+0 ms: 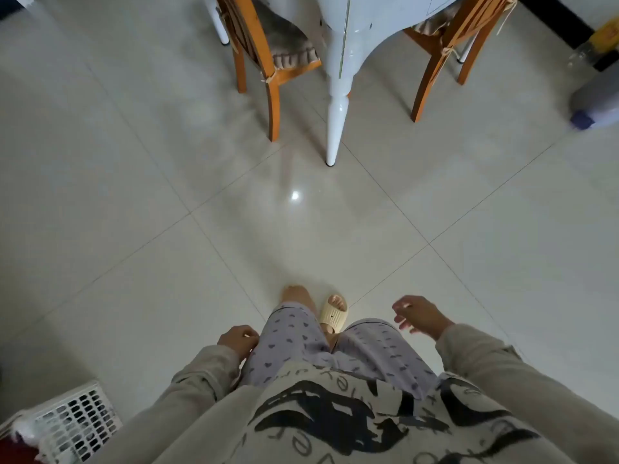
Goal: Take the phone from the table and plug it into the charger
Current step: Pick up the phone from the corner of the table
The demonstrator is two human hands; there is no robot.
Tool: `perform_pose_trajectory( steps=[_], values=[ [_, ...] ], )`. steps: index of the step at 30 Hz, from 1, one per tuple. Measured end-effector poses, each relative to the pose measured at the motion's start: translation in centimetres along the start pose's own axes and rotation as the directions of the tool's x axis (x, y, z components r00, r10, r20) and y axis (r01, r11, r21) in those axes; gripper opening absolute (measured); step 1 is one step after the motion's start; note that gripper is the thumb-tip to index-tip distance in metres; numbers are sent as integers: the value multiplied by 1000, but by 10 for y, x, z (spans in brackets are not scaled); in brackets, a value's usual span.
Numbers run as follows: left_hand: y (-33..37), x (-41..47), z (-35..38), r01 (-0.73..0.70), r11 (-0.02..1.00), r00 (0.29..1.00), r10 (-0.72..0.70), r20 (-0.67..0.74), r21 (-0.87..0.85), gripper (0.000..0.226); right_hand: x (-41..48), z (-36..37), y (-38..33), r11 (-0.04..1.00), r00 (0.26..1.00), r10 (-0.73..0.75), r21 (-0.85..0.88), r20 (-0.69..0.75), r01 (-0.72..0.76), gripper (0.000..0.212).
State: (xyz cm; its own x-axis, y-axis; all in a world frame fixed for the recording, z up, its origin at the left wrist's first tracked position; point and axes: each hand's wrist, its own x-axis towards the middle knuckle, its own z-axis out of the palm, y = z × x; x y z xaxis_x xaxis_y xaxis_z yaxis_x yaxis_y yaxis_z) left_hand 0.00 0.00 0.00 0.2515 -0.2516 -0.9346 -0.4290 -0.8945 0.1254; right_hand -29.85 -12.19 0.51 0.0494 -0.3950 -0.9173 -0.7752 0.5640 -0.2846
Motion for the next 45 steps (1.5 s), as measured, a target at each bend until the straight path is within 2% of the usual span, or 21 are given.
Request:
perform_pose_trajectory(
  steps=[6, 11, 15, 25, 29, 32, 36, 42, 45],
  values=[
    [8, 12, -12, 72, 997, 997, -72, -2, -3, 30, 12, -33, -51, 985, 992, -116, 125, -54, 122, 17],
    [42, 36, -43, 63, 998, 998, -64, 23, 17, 32, 28, -48, -86, 970, 989, -133, 196, -67, 144, 15],
    [92, 57, -87, 31, 999, 999, -32, 24, 24, 31, 47, -60, -109, 971, 993, -64, 223, -95, 84, 15],
    [242, 94, -194, -168, 985, 986, 168, -14, -29, 27, 76, -89, -138, 943, 979, 173, 305, -105, -134, 11],
    [282, 103, -214, -194, 977, 981, 195, -4, -93, 28, 82, -109, -145, 929, 971, 217, 327, -104, -172, 12],
    [300, 110, -220, -194, 976, 981, 195, 4, -104, 19, 90, -128, -158, 924, 972, 216, 340, -95, -173, 12],
    [311, 116, -223, -157, 977, 988, 156, -19, -142, 18, 108, -157, -183, 938, 978, 187, 313, -89, -151, 11],
    [307, 115, -211, 7, 988, 1000, -10, -22, -154, 28, 134, -215, -237, 959, 994, 57, 281, -95, -28, 10],
    [313, 116, -205, 67, 983, 997, -71, -18, -168, 22, 144, -245, -259, 956, 996, 8, 294, -88, 19, 11]
  ],
)
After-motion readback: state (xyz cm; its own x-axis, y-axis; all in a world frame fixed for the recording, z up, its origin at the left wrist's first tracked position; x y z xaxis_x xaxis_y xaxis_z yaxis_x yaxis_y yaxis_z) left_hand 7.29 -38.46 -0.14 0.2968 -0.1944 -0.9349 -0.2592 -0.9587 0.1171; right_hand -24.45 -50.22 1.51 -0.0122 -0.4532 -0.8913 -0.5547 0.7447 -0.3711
